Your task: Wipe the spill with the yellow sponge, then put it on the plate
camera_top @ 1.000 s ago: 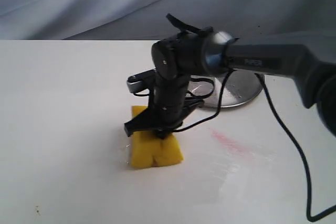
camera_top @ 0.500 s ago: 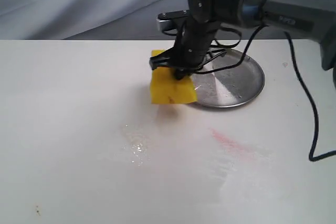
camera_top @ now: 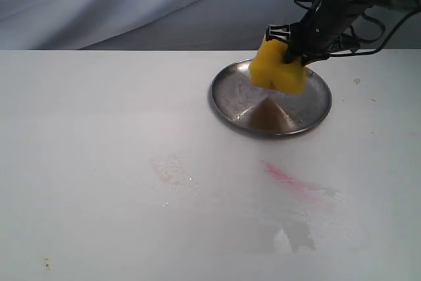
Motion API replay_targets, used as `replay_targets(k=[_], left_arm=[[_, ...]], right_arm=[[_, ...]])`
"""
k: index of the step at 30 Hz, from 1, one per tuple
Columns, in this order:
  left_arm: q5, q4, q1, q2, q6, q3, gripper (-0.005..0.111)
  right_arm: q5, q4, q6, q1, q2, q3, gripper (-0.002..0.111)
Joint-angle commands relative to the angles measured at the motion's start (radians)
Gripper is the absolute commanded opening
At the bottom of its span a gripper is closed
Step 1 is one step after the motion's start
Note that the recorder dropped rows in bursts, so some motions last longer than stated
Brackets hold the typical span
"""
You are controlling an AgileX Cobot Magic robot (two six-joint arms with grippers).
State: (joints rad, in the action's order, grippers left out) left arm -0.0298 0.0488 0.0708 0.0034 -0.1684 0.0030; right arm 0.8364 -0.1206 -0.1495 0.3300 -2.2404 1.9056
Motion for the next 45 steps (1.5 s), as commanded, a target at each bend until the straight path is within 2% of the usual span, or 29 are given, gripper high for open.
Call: replay_targets(k=[1,4,8,11,15,18,19,27,31,36,45], left_arm=[[0.008,-0.007,-0.002,-0.003,0.009,-0.003,0.000],[0.008,-0.007,-0.002,-0.003,0.009,-0.003,0.000],[0.008,-0.007,-0.002,-0.003,0.009,-0.003,0.000],[0.008,-0.007,-0.002,-0.003,0.009,-0.003,0.000],[0.008,-0.007,-0.002,-0.003,0.009,-0.003,0.000],[0.008,-0.007,-0.002,-0.003,0.009,-0.003,0.000],[0.008,-0.007,-0.002,-0.003,0.009,-0.003,0.000],[0.008,-0.007,-0.002,-0.003,0.009,-0.003,0.000],[0.008,-0.007,-0.002,-0.003,0.009,-0.003,0.000],[0.008,-0.007,-0.002,-0.003,0.009,-0.003,0.000],[0.008,-0.007,-0.002,-0.003,0.009,-0.003,0.000]], right_arm=[[-0.006,-0.023,0.017,-0.005,0.014,0.010,0.059],[0.030,-0.023,0.017,-0.005,0.014,0.010,0.068],[0.101,-0.023,0.015,-0.005,0.019,0.010,0.064],[0.147,-0.021,0.015,-0.005,0.046,0.010,0.051],[0.198,-0.008,0.067,-0.001,0.121,0.001,0.025],[0.175,-0.014,0.089,-0.001,0.211,-0.090,0.003],[0.153,-0.014,0.093,-0.001,0.250,-0.141,0.000],[-0.086,-0.014,0.123,-0.001,0.615,-0.600,0.000],[-0.175,-0.079,0.123,-0.001,0.788,-0.791,0.000],[-0.260,-0.151,0.141,-0.001,1.009,-0.975,0.000],[-0.353,-0.137,0.143,-0.003,1.332,-1.244,0.000]])
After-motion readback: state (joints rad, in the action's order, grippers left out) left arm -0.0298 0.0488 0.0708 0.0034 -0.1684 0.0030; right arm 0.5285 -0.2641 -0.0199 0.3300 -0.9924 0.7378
